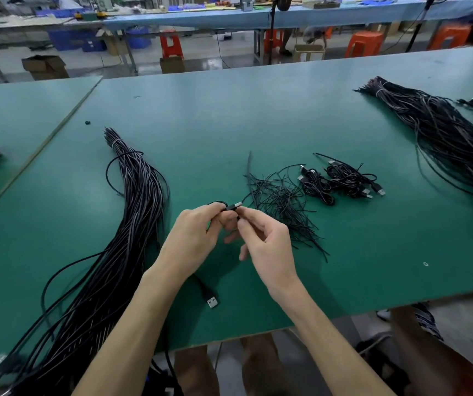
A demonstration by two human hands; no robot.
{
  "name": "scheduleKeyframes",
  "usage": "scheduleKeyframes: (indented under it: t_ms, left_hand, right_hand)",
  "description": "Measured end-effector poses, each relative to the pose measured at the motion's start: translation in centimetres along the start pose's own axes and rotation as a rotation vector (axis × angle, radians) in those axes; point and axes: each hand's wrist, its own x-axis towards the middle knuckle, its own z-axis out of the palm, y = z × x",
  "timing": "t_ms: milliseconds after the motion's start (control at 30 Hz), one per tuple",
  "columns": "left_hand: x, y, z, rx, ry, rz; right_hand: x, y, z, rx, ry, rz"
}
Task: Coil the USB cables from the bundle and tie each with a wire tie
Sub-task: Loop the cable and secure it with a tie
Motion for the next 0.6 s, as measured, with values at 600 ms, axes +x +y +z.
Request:
scheduleKeyframes:
  t_ms: [600]
  left_hand:
    - [0.4,2.2,0.5,-0.631,-0.081,-0.177]
  right_hand:
    - [-0.1,-0.1,-0.3,-0.003,0.019,-0.131]
